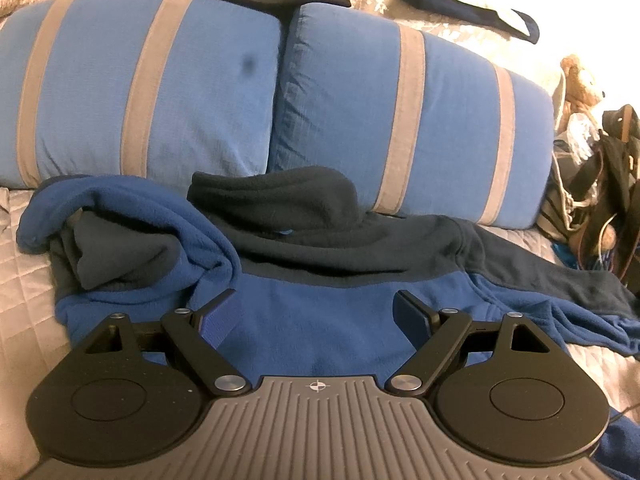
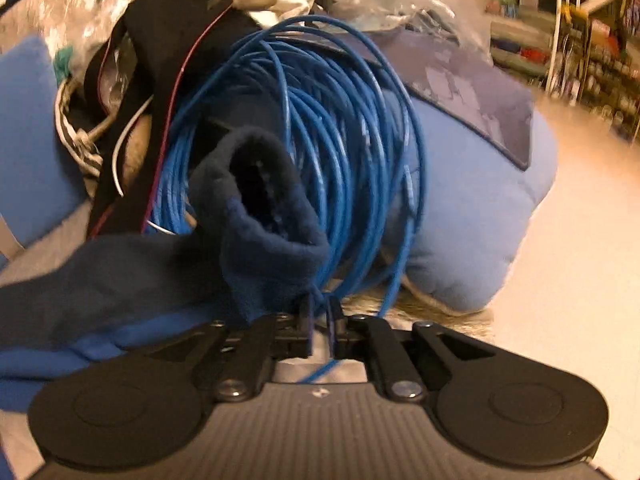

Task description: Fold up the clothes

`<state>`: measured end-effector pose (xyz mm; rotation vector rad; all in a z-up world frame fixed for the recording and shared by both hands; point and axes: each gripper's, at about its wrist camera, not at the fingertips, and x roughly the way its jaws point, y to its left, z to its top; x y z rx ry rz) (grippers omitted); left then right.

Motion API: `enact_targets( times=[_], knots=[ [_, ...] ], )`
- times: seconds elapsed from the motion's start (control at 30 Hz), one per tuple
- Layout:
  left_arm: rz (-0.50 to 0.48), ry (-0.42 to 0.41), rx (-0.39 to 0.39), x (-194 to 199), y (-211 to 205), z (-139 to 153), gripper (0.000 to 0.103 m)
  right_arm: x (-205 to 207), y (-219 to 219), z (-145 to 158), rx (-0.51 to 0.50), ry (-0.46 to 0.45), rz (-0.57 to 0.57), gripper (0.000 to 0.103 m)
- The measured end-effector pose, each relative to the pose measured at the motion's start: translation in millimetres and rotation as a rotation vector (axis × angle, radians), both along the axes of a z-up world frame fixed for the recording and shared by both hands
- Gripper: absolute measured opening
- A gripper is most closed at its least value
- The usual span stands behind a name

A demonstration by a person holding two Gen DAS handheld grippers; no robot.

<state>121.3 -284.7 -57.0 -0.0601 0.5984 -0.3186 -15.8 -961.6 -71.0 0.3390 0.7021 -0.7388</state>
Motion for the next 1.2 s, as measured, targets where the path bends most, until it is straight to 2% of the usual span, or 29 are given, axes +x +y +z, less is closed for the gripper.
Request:
enact_targets(
  times=[0.1,0.17,0.23,0.33,0.37,0.4,0.47,0.57,0.67,0.73,0.8,0.83,0.87,0.9,0.93,0.97,1.0,1.13,1.17,1.2],
  knots=[
    [-0.003,0.005,-0.011,0.9,0.9,0.5,0.084,-11.1,16.0,9.6,-0.123,-0.021,0.074,0.054],
    [-0.007,0.007,-0.017,1.5,1.2,0.6,0.084,-17.5,25.6,18.5,-0.201,-0.045,0.145,0.062],
    [-0.011,0.01,-0.02,1.9,1.4,0.3,0.084,-19.3,32.2,26.4,-0.264,-0.062,0.243,0.064],
    [-0.012,0.009,-0.016,1.4,1.2,0.4,0.084,-6.9,34.5,28.9,-0.328,-0.022,0.358,0.063],
    [-0.012,0.008,-0.015,1.1,1.0,0.6,0.084,-1.2,35.1,28.3,-0.355,-0.001,0.394,0.061],
    [-0.011,0.007,-0.012,1.1,0.7,0.5,0.084,5.9,36.1,25.7,-0.398,0.032,0.429,0.035],
    [-0.01,0.008,-0.007,1.2,0.1,0.2,0.084,20.1,37.3,21.2,-0.479,0.093,0.489,0.017],
    [-0.011,0.008,-0.001,1.4,-0.3,-0.3,0.084,39.5,32.5,20.3,-0.553,0.128,0.475,0.013],
    [-0.007,0.01,0.006,1.8,-0.5,-1.1,0.084,53.2,23.7,21.0,-0.632,0.117,0.358,0.013],
    [-0.005,0.011,0.01,2.0,-0.6,-1.5,0.084,61.1,16.3,14.2,-0.649,0.142,0.3,0.015],
    [-0.005,0.01,0.01,2.0,-0.4,-1.8,0.084,67.8,14.2,7.7,-0.649,0.165,0.286,0.035],
    [-0.006,0.01,0.01,2.0,-0.3,-1.9,0.084,69.6,16.3,7.8,-0.657,0.167,0.282,0.037],
    [-0.006,0.009,0.01,2.0,-0.1,-2.0,0.084,70.2,19.0,10.3,-0.654,0.166,0.268,0.045],
    [-0.008,0.008,0.008,2.0,0.0,-1.9,0.084,70.9,21.7,12.8,-0.652,0.165,0.254,0.058],
    [-0.01,0.003,0.007,1.6,0.1,-1.6,0.084,70.2,25.2,16.7,-0.646,0.155,0.243,0.066],
    [-0.011,-0.002,0.007,1.1,0.1,-1.3,0.084,66.3,30.6,23.6,-0.635,0.121,0.24,0.08],
    [-0.009,-0.017,0.009,-0.7,0.5,0.2,0.084,62.1,36.4,30.9,-0.622,0.086,0.243,0.086],
    [0.012,-0.076,0.018,-9.9,8.0,15.3,0.084,52.0,69.3,67.0,-0.548,-0.047,0.314,0.096],
    [0.018,-0.083,0.019,-12.1,11.6,21.3,0.084,50.7,79.1,76.7,-0.526,-0.083,0.336,0.102],
    [0.023,-0.09,0.021,-14.2,15.2,27.4,0.084,49.8,89.2,86.5,-0.504,-0.118,0.359,0.103]
  ],
)
